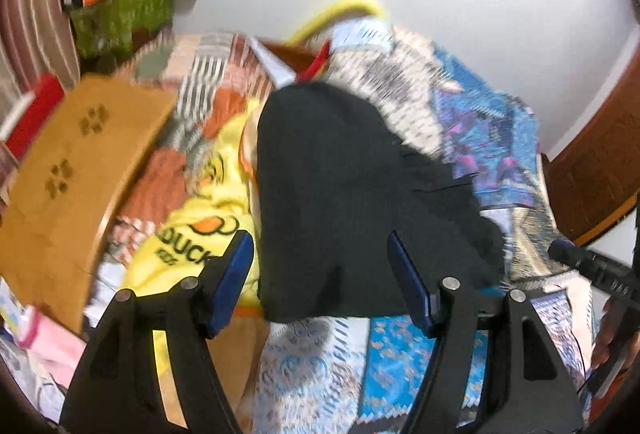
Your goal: Fold large clothes
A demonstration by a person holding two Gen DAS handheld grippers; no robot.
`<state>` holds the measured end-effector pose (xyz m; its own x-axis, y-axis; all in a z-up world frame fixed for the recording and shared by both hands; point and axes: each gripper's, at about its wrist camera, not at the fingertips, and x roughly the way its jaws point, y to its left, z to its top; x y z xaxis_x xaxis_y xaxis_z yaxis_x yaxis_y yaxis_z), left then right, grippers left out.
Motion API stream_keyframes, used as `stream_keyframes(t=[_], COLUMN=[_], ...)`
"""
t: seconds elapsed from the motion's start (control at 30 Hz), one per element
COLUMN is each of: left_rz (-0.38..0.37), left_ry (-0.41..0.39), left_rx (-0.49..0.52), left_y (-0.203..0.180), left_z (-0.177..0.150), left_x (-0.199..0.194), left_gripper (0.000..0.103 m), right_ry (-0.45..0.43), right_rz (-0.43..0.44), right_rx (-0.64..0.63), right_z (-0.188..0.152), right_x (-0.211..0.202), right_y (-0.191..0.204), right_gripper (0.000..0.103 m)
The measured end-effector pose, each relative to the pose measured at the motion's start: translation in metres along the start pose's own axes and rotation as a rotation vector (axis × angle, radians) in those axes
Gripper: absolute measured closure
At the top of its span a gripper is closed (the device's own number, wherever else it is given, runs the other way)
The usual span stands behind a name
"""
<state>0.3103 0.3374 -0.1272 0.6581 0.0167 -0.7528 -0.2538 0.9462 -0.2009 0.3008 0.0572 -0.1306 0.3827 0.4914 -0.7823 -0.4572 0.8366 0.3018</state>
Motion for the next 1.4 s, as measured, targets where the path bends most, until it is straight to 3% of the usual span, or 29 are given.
stream_keyframes(t=[0.2,0.43,0.6,0.77,1.03,1.07,1.13,1.2,1.23,1.4], left_rz=[-0.032,-0.082,-0.033,0.031,0.075,0.088,0.099,0.113,0.124,0.126], left_ry=[-0.195,-0.474,-0.648,-0.785,-0.870,-0.870,-0.868,-0.874,-0.879,-0.852], left_rx=[0.083,0.131,0.156,0.191,0.187,0.194,0.195,0.187,0.179,0.163], left_y=[-0.048,-0.105,-0.132,-0.153,-0.168,-0.170,-0.174,-0.175,-0.175,-0.172], left_z=[-0.020,-0.065,-0.110,-0.155,-0.200,-0.203,-0.207,-0.210,-0.211,-0.213], left_x=[-0.105,-0.234,-0.306,-0.354,-0.378,-0.378,-0.376,-0.374,-0.373,-0.369], left_gripper=[0.035,0.035,0.035,0.035,0.034,0.031,0.020,0.005,0.004,0.000], right_ry=[-0.210,-0.445,-0.597,-0.719,-0.786,-0.788,-0.800,-0.829,-0.837,-0.838], right_rz=[0.040,0.141,0.160,0.139,0.091,0.078,0.047,0.021,0.011,-0.007], right_rx=[-0.103,-0.201,-0.239,-0.293,-0.299,-0.297,-0.294,-0.294,-0.294,-0.273], right_z=[-0.005,-0.049,-0.090,-0.133,-0.157,-0.158,-0.161,-0.165,-0.167,-0.168], right_x=[-0.097,-0.201,-0.260,-0.298,-0.304,-0.303,-0.302,-0.302,-0.303,-0.305], right_y=[0.051,0.096,0.106,0.119,0.128,0.129,0.131,0.133,0.134,0.134], right_gripper=[0.068,0.067,0.067,0.067,0.065,0.061,0.039,0.026,0.019,0.011])
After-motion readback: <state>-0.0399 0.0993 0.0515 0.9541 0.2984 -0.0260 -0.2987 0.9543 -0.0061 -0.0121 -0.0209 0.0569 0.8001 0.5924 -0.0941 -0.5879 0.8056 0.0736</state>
